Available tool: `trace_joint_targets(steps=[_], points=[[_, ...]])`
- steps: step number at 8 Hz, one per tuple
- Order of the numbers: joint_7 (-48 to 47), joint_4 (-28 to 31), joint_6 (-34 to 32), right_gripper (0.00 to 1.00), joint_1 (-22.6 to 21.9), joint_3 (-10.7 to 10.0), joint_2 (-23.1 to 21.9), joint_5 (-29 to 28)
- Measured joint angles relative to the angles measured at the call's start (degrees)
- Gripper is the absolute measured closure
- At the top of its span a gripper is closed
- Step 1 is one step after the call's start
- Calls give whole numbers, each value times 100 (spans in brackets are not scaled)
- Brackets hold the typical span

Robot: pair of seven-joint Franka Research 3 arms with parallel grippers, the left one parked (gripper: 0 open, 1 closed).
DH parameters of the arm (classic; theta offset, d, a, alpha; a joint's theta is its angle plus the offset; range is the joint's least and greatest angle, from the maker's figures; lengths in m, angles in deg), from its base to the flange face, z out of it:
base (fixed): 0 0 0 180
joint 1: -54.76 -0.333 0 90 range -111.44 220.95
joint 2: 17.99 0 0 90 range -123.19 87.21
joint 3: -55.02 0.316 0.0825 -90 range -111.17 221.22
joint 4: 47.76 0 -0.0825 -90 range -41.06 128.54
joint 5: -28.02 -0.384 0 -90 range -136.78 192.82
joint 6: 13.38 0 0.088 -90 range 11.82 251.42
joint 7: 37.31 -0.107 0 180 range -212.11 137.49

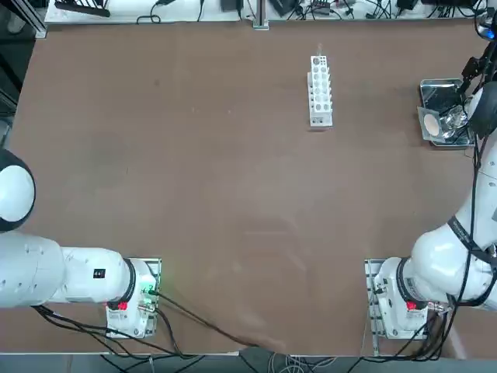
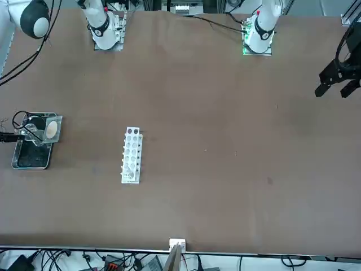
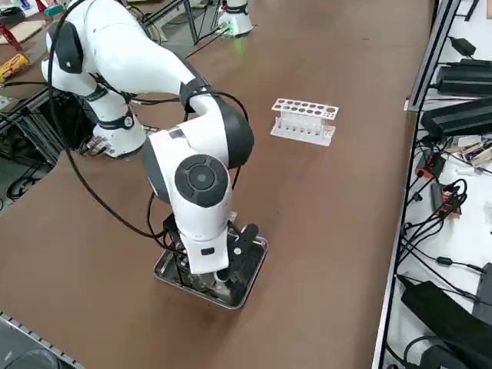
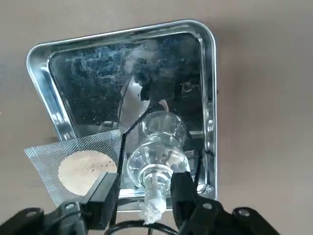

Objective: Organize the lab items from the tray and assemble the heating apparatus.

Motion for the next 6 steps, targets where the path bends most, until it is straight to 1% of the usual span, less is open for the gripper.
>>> trace_joint_targets(steps=[6], points=[[57, 130, -18, 40, 45, 0, 0, 4]])
